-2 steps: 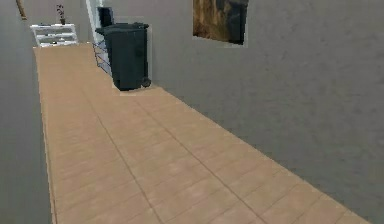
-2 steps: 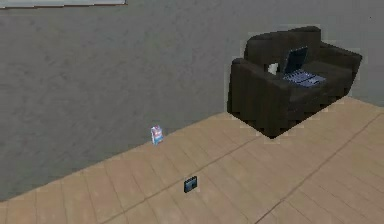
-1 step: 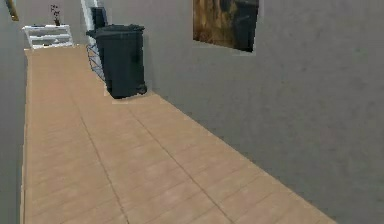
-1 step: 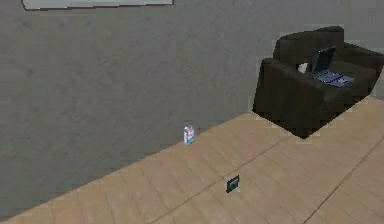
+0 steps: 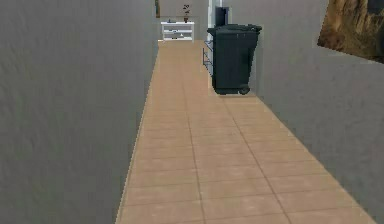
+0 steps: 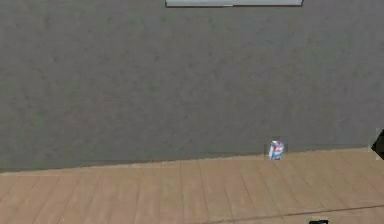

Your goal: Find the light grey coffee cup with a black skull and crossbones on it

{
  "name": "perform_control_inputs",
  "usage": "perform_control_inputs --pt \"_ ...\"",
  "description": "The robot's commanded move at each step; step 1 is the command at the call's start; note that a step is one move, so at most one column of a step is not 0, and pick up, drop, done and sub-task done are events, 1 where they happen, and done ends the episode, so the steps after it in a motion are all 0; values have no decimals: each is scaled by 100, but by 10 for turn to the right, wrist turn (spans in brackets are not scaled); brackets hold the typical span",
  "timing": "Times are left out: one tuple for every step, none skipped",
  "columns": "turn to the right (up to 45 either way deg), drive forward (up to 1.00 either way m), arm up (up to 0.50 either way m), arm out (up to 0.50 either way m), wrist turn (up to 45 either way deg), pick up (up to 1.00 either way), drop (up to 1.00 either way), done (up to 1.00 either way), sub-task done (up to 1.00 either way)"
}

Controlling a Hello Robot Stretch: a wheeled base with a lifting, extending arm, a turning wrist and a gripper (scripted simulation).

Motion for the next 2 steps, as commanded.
perform_control_inputs --pt "0 100 0 0 0 0 0 0 0" --pt "0 100 0 0 0 0 0 0 0"
